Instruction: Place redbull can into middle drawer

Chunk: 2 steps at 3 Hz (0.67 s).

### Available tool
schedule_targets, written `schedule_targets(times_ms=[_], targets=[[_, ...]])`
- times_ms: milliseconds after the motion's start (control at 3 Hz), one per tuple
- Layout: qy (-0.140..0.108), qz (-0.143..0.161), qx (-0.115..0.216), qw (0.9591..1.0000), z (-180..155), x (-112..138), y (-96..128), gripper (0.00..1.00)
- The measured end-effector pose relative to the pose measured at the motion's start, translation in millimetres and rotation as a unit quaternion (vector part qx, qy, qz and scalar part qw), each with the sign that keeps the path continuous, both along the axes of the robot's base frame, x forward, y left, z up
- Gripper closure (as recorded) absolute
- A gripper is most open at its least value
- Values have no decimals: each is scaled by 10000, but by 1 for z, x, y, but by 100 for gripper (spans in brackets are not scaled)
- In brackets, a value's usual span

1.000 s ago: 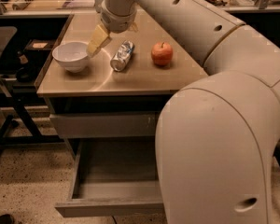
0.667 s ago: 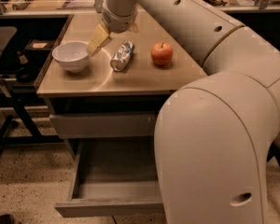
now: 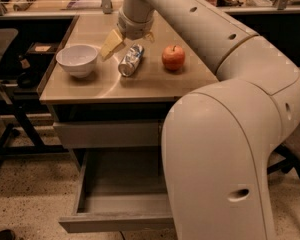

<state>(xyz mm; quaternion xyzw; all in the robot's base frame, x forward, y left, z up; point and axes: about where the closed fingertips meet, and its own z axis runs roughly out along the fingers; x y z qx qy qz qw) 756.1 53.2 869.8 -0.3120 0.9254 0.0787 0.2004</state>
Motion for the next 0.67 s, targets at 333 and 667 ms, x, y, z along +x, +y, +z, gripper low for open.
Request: schedule_targets(times_ms=[333, 667], targets=[[101, -100, -41, 9999, -9, 8, 2, 0], [157, -117, -142, 9997, -15, 16, 11, 0]])
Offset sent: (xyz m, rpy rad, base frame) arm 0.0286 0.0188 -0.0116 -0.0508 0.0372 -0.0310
